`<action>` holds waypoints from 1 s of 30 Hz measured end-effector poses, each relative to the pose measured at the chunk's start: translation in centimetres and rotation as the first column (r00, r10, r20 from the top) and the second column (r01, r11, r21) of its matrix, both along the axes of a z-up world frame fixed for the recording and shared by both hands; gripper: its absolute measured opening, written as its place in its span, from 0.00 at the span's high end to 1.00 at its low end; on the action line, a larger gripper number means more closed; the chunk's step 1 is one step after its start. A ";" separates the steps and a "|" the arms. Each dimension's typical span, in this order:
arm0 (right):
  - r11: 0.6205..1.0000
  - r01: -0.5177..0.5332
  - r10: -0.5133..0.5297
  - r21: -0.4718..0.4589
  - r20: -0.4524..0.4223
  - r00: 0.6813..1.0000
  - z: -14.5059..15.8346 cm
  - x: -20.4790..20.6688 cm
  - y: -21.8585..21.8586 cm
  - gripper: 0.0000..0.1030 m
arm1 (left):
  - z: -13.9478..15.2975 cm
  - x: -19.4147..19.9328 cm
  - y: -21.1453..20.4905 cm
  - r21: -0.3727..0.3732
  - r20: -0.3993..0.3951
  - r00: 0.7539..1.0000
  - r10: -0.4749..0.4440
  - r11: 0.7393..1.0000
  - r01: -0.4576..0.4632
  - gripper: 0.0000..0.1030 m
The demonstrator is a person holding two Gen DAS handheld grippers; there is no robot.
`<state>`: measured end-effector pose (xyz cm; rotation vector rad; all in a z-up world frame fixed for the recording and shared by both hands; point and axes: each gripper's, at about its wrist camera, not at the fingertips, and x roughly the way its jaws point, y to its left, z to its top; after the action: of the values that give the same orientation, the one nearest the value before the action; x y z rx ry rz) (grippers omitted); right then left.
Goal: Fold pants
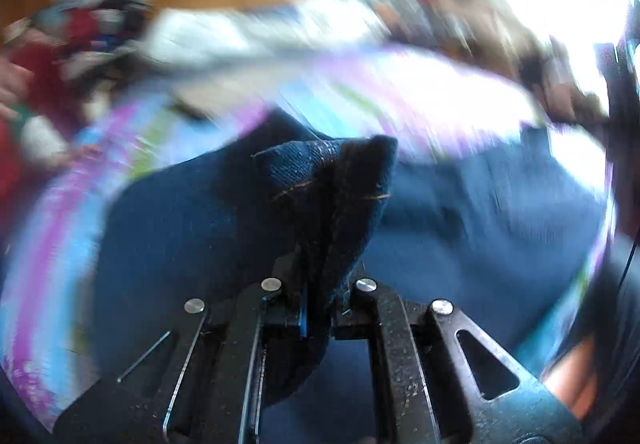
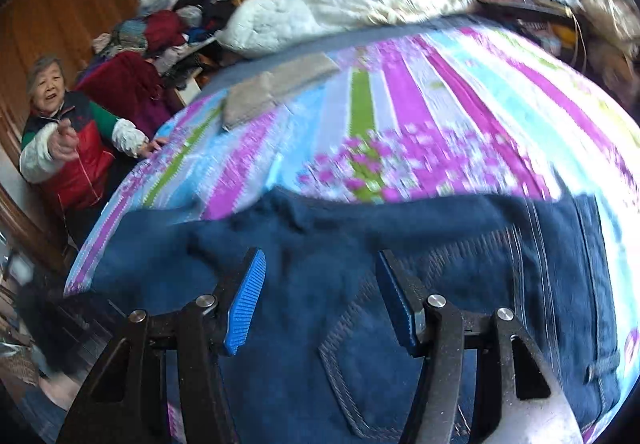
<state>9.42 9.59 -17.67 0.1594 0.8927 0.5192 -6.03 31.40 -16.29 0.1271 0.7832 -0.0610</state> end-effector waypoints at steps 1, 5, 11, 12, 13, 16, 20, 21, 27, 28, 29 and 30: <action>1.000 0.003 -0.002 0.006 -0.015 1.000 -0.5 -0.1 -0.4 0.38 | -2.4 0.1 -1.5 0.049 -0.064 0.997 -0.034 0.998 0.037 0.93; 0.999 -0.035 0.036 0.023 -0.031 0.999 -1.4 -0.5 -0.6 0.38 | -3.9 -1.4 -2.6 0.131 -0.058 0.997 -0.040 0.990 0.048 0.92; 0.993 -0.109 0.110 0.051 -0.023 0.994 -1.6 -0.9 1.9 0.38 | -1.3 -2.9 -3.1 0.174 0.020 0.996 -0.089 0.981 0.085 0.92; 0.991 -0.121 0.122 0.053 -0.023 0.992 -1.7 -1.0 2.5 0.38 | -1.5 -3.3 -3.8 0.185 0.021 0.994 -0.104 0.978 0.099 0.92; 0.990 -0.131 0.132 0.052 -0.024 0.991 -1.7 -1.0 3.0 0.38 | -2.4 -3.3 -4.5 0.202 0.010 0.992 -0.122 0.972 0.118 0.91; 0.981 -0.190 0.191 0.042 -0.030 0.981 -2.0 -1.0 5.2 0.38 | -5.7 -3.2 -5.9 0.299 -0.046 0.989 -0.141 0.943 0.148 0.86; 0.947 -0.318 0.319 0.047 -0.015 0.948 -1.9 -0.6 9.3 0.38 | -4.5 -3.6 -6.2 0.322 -0.042 0.996 -0.077 0.943 0.087 0.72; 0.937 -0.345 0.345 0.048 -0.011 0.938 -1.9 -0.5 10.2 0.38 | -4.1 -3.8 -6.2 0.319 -0.045 0.997 -0.063 0.945 0.074 0.62; 0.849 -0.517 0.525 0.108 -0.062 0.849 -4.1 2.4 16.8 0.48 | -0.5 -6.5 -5.9 0.163 0.017 0.999 -0.048 0.986 0.044 0.42; 0.843 -0.526 0.535 0.111 -0.073 0.842 -4.5 3.0 17.7 0.49 | 0.1 -6.2 -5.6 0.133 0.034 0.999 -0.035 0.991 0.031 0.42; 0.838 -0.532 0.544 0.123 -0.094 0.834 -5.2 3.8 18.4 0.49 | 0.6 -5.6 -5.2 0.092 0.055 0.998 -0.011 0.996 0.006 0.42; 0.836 -0.532 0.547 0.137 -0.130 0.827 -6.2 4.8 19.0 0.53 | 0.8 -5.1 -5.1 0.063 0.060 0.998 0.001 0.998 -0.004 0.42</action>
<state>14.22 28.59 -23.85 0.0300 1.0795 1.0961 -11.14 26.32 -15.52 0.1873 0.7256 -0.0299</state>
